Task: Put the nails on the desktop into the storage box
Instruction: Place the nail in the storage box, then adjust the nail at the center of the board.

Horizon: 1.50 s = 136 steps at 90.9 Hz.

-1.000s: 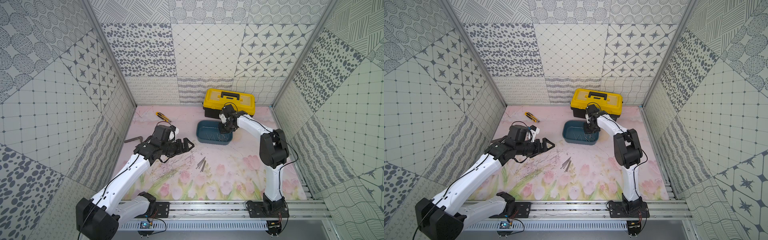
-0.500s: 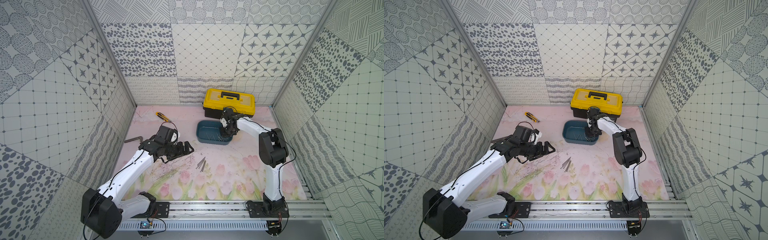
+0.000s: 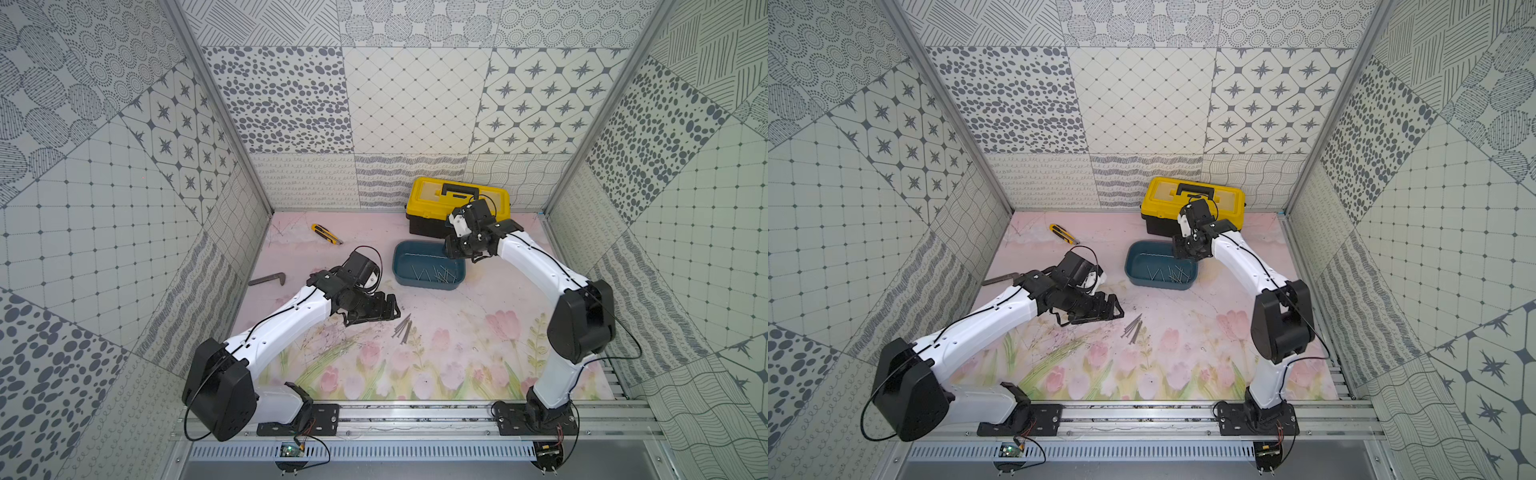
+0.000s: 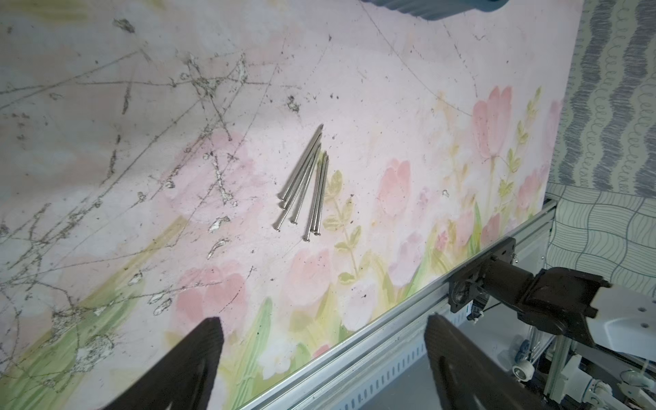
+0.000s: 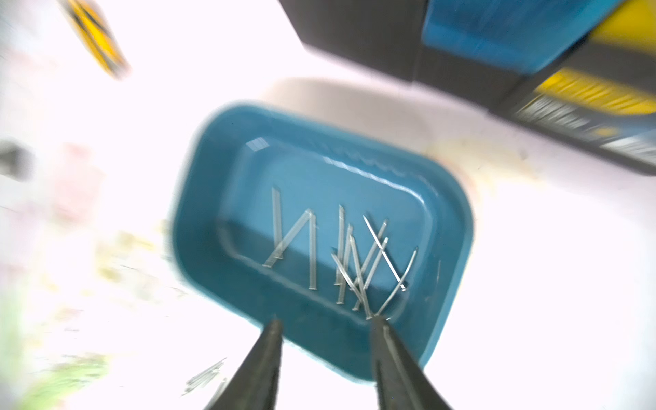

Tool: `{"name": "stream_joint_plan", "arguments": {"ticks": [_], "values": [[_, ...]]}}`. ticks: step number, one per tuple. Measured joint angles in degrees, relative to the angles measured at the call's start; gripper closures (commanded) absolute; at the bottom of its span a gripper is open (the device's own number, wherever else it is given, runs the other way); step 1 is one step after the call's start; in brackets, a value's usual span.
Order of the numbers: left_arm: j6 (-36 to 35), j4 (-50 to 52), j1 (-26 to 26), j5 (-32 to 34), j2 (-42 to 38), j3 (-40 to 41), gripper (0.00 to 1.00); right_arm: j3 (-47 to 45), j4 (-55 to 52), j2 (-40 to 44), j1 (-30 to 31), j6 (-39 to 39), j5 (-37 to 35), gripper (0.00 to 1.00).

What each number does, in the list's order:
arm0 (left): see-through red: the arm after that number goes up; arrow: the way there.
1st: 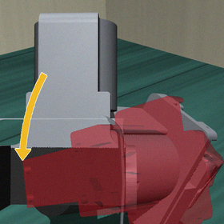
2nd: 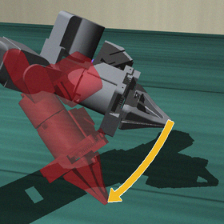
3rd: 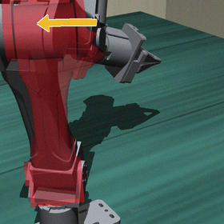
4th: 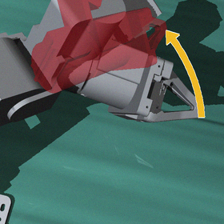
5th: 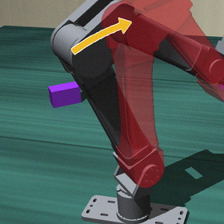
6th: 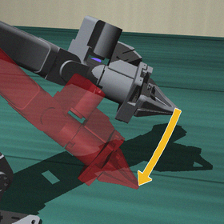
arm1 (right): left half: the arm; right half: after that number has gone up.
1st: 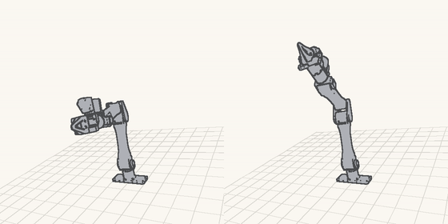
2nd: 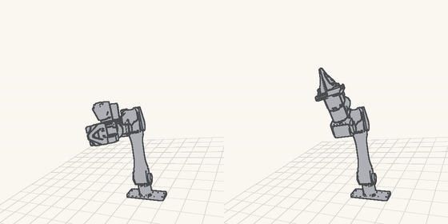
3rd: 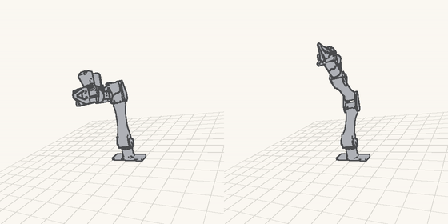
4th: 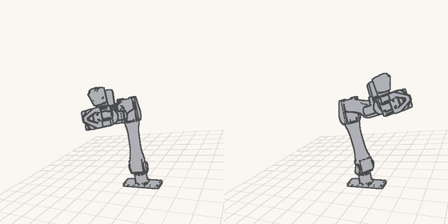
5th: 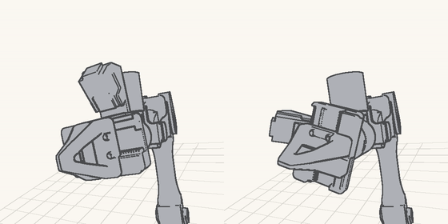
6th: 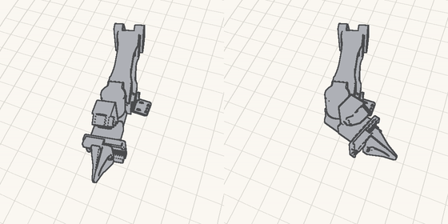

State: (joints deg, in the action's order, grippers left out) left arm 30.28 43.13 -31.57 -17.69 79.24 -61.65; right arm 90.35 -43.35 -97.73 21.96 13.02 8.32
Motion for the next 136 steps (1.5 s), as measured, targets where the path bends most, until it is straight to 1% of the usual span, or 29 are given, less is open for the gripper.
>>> {"name": "stream_joint_plan", "arguments": {"ticks": [4, 7, 14, 20, 30, 37, 45, 52, 62, 73, 83, 94, 120, 136], "values": [[-0.44, 0.13, -0.79, 0.52, 1.18, -0.59, 0.08, -0.74, 0.98, 4.22, -0.02, 1.36, 0.24, 0.06], [-0.74, 0.31, -1.29, 0.98, 1.92, -1.03, 0.09, -1.62, 1.84, 7.39, -0.15, 2.16, 0.52, 0.04], [-1.4, 0.87, -2.78, 1.99, 4.02, -2.27, 0.13, -4.37, 3.61, 13.4, -0.92, 4.37, 2.03, 0.03], [-1.86, 1.18, -4.11, 3.06, 5.79, -3.13, 0.17, -7.13, 4.52, 16.46, -2.69, 6.69, 5.03, 0.03], [-2.73, 1.53, -6.21, 4.59, 8.59, -4.31, 0.25, -11.47, 5.05, 17.38, -7.26, 10.67, 12.35, 0.03], [-3.58, 1.99, -7.41, 5.77, 10.86, -5.46, 0.31, -14.49, 4.83, 17.79, -9.44, 12.61, 15.98, 0.03], [-4.63, 2.8, -8.13, 7.3, 13.55, -6.93, 0.38, -17.55, 4.52, 20.37, -9.77, 13.84, 18.49, 0.03], [-5.51, 3.5, -8.44, 8.72, 15.89, -8.28, 0.43, -18.88, 4.42, 24.41, -9.68, 14.27, 20.11, 0.03], [-6.67, 4.33, -8.66, 10.78, 19.69, -10.62, 0.46, -19.02, 5.2, 29.53, -9.55, 15.63, 21.64, 0.03], [-7.96, 4.59, -8.72, 12.35, 23.08, -12.35, 0.51, -20.39, 6.67, 33.07, -9.55, 17.99, 22.16, 0.03], [-9.33, 4.68, -8.7, 13.79, 25.75, -13.53, 0.57, -22.91, 7.5, 34.53, -9.55, 20.02, 22.29, 0.03], [-10.36, 4.68, -8.72, 15.13, 27.82, -14.03, 0.6, -25.09, 7.61, 34.8, -9.55, 21.38, 23.06, 0.03], [-10.54, 4.35, -8.7, 16.94, 30.84, -15.32, 0.61, -25.99, 8.31, 34.62, -9.55, 22.71, 27.04, 0.03], [-10.95, 4.28, -8.7, 18.05, 32.41, -16.06, 0.62, -25.97, 10.01, 32.83, -9.55, 24.02, 28.81, 0.03]]}}
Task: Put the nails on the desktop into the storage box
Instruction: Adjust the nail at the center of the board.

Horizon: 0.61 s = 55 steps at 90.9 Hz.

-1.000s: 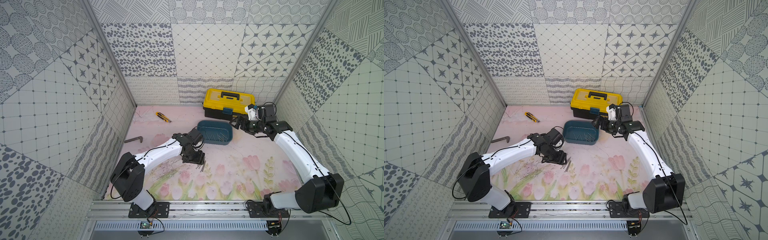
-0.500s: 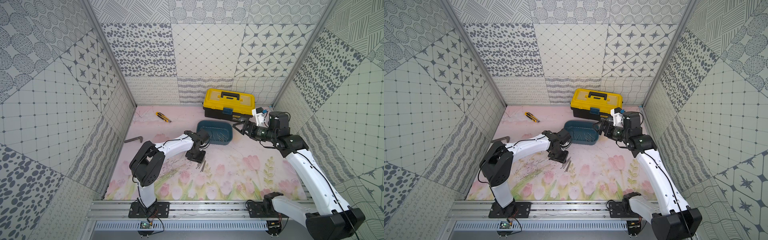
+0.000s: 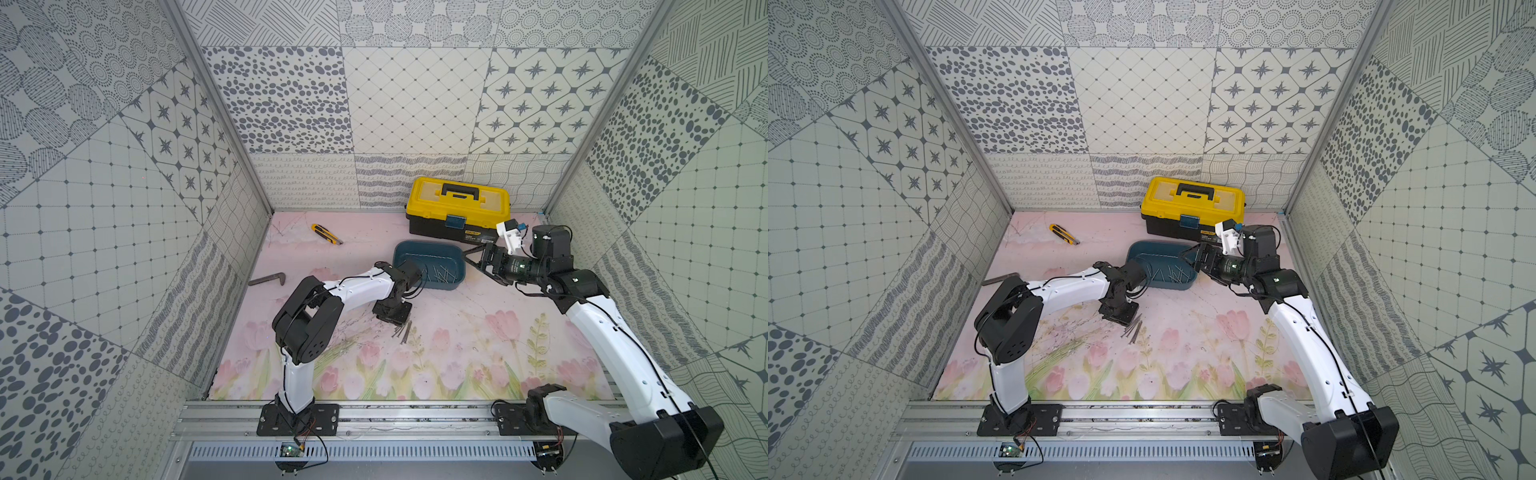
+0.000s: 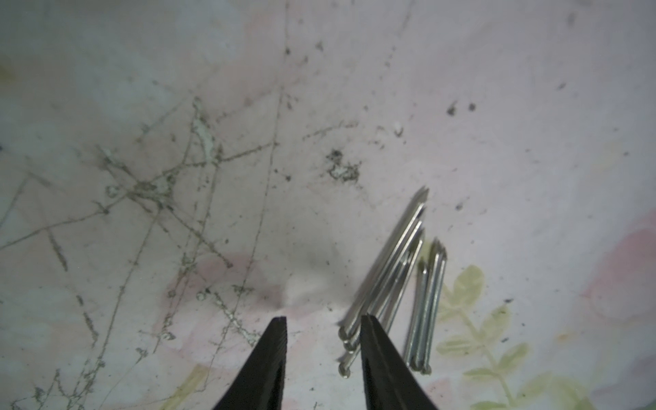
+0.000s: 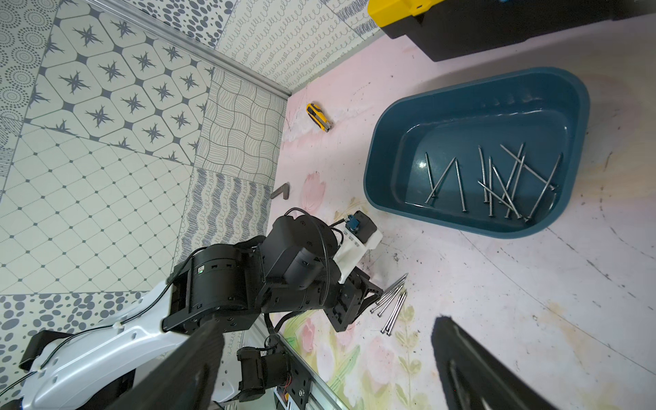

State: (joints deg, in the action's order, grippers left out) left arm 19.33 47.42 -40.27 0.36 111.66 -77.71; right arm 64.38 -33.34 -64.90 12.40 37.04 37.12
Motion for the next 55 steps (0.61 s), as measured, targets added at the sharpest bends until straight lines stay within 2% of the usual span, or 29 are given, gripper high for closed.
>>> {"name": "stream_joint_plan", "arguments": {"ticks": [55], "values": [[-1.03, -0.96, -0.74, -0.15, 1.53, -0.31, 0.64, -0.74, 1.46, 0.17, 0.0, 1.16, 1.01, 0.03]]}}
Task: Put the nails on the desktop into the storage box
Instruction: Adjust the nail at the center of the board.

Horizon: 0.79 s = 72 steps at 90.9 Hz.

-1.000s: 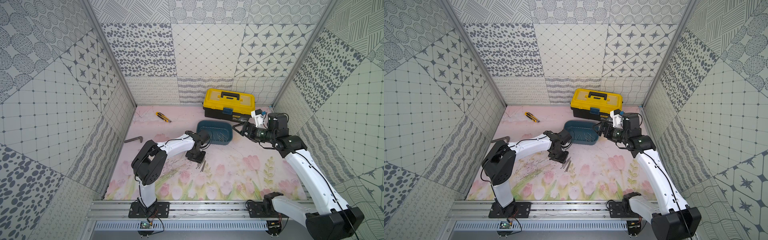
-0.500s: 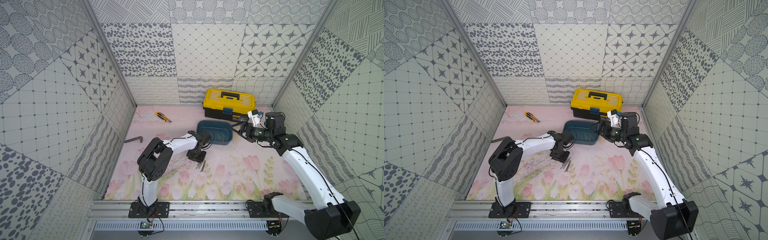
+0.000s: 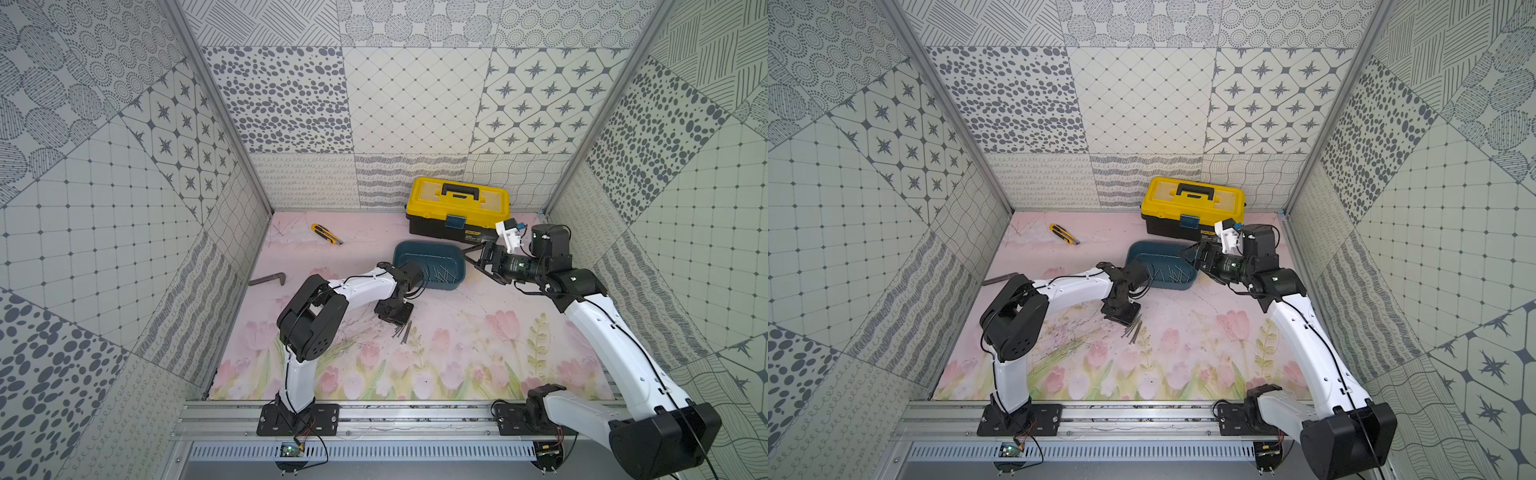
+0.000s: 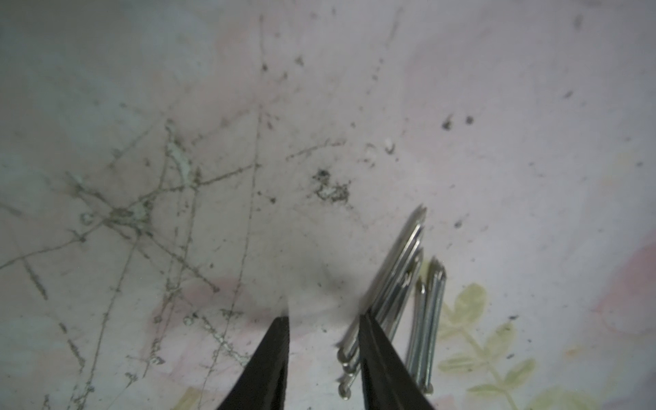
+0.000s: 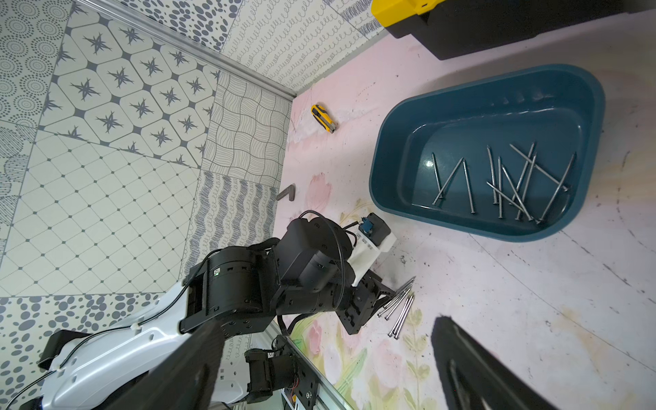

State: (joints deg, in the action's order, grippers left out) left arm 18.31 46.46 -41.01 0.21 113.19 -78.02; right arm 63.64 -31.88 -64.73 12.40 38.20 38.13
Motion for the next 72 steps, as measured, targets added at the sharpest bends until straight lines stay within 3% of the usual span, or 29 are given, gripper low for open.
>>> {"name": "stream_joint_plan", "arguments": {"ticks": [23, 72], "values": [[0.24, -1.9, -2.45, 0.2, -0.11, 1.09, 0.64, -1.09, -0.26, 1.33, 0.0, -0.02, 0.46, 0.03], [1.25, -1.33, -2.45, 0.11, 0.44, 0.28, 0.67, -1.14, -0.31, 1.79, 0.0, 0.0, 1.31, 0.03]]}}
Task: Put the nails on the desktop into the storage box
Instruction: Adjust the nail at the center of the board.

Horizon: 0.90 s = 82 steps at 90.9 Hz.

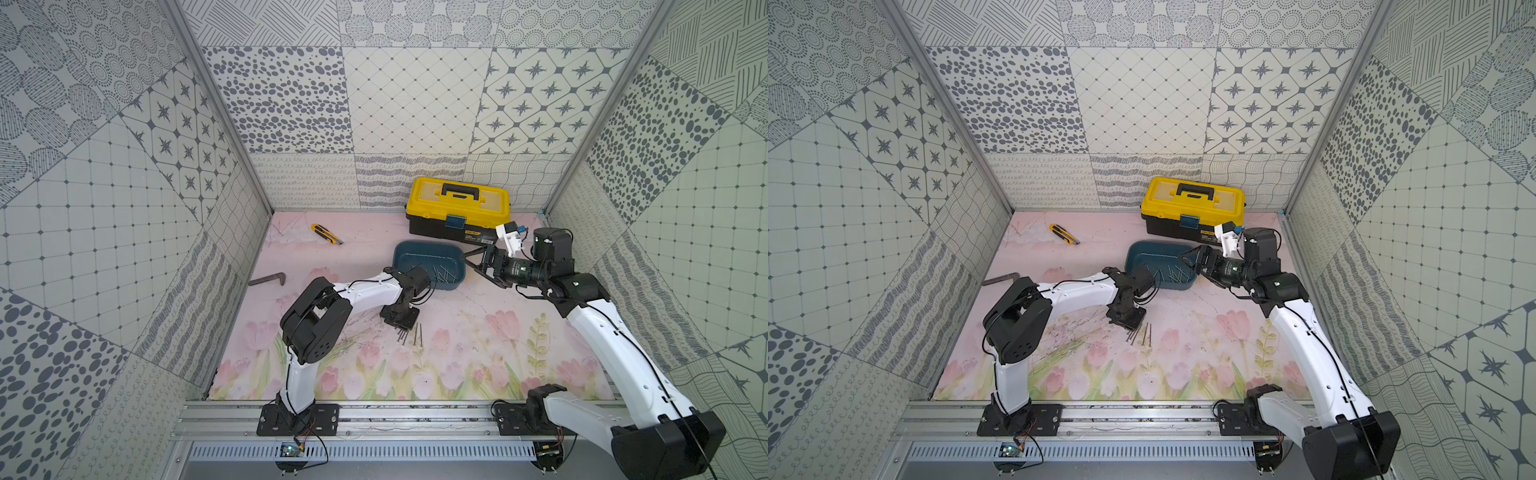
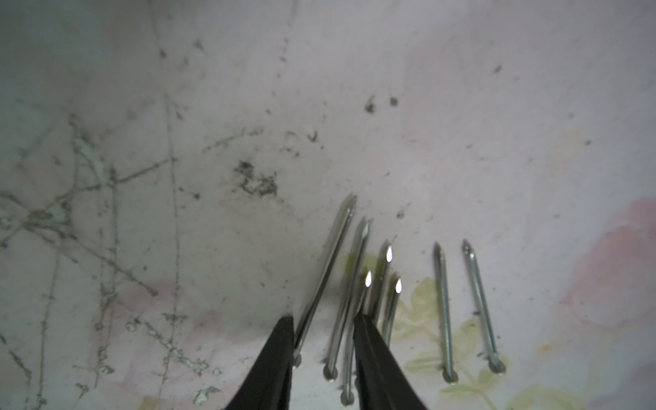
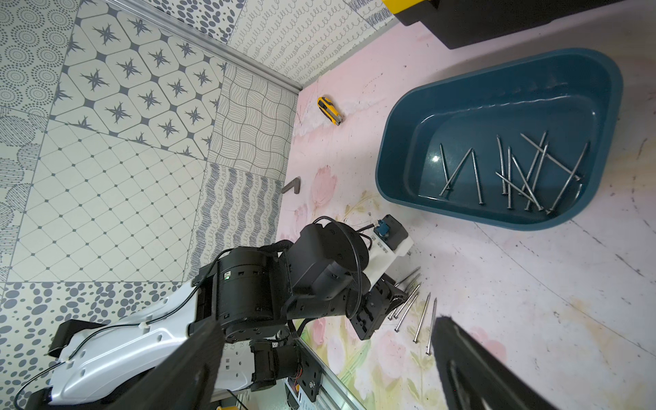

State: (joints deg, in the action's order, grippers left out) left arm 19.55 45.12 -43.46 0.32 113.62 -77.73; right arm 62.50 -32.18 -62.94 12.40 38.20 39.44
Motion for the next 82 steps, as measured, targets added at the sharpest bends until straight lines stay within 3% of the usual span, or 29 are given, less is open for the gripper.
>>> {"name": "stream_joint_plan", "arguments": {"ticks": [28, 50, 66, 82], "values": [[-0.13, 1.01, 0.52, 0.07, -0.15, -0.5, 0.66, -0.72, -1.99, -0.02, 0.0, -0.5, -0.96, 0.03], [1.53, 3.56, 0.55, 0.87, -4.09, -2.08, 0.6, -0.79, -12.7, -0.15, 0.04, -7.26, -8.61, 0.04], [6.03, 4.22, -0.11, -0.11, -9.03, -2.45, 0.57, -2.54, -19.06, -2.38, 2.95, -12.9, -14.88, 0.18], [11.78, 3.96, 0.81, -1.73, -15.21, 0.48, 0.54, -7.26, -21.14, -4.81, 13.22, -13.31, -22.25, 0.3]]}}
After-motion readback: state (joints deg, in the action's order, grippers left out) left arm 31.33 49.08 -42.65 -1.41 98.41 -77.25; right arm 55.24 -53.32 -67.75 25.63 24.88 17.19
